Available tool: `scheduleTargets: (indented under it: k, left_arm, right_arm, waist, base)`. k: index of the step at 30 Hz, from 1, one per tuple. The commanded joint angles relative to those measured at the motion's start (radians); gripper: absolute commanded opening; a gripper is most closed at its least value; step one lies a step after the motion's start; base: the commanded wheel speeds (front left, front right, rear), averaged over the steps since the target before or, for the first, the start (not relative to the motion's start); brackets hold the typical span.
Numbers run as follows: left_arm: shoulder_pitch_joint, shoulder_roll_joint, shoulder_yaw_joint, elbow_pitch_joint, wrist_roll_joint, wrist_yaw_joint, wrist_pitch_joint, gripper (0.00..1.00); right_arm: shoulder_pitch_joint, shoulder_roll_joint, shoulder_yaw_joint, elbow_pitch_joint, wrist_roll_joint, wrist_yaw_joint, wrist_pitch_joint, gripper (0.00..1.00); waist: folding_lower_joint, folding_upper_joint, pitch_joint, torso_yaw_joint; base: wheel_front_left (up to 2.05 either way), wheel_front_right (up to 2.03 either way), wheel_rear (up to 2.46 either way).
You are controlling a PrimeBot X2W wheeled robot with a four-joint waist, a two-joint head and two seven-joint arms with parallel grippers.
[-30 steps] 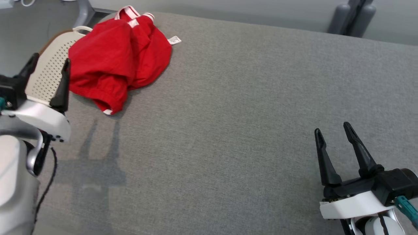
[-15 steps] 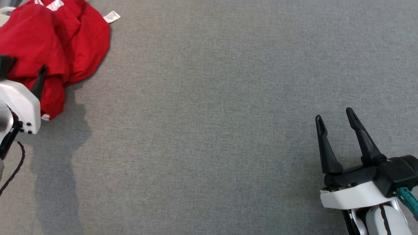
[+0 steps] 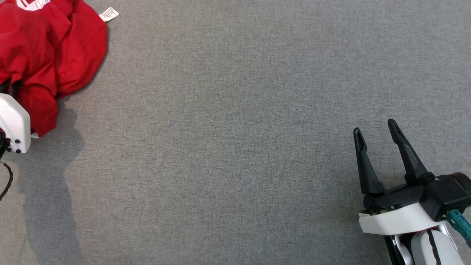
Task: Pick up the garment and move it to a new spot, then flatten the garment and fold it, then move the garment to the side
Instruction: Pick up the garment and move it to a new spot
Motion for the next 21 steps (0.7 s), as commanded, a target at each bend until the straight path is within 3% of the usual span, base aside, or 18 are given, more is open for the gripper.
scheduleTargets:
  k: [1, 13, 21]
  left_arm:
    - [-0.024, 0.009, -0.005, 0.006, -0.005, 0.000, -0.007, 0.00]
    - [-0.075, 0.030, -0.055, -0.009, 0.029, 0.000, -0.081, 0.00]
    - [-0.126, 0.021, -0.158, -0.098, 0.060, 0.000, -0.100, 0.00]
  right_arm:
    - [-0.011, -0.006, 0.001, 0.004, 0.007, 0.002, -0.005, 1.00]
    - [0.019, -0.006, 0.017, 0.033, 0.041, 0.002, -0.005, 1.00]
    - [0.055, -0.006, 0.024, 0.048, 0.091, 0.002, -0.005, 1.00]
  waist:
    - [0.0000, 0.0000, -0.008, 0.003]
    - [0.0000, 0.0000, -0.121, 0.012]
    - [0.0000, 0.0000, -0.240, -0.016]
  base:
    - [0.00, 0.00, 0.00]
    - [0.00, 0.00, 0.00]
    - [0.00, 0.00, 0.00]
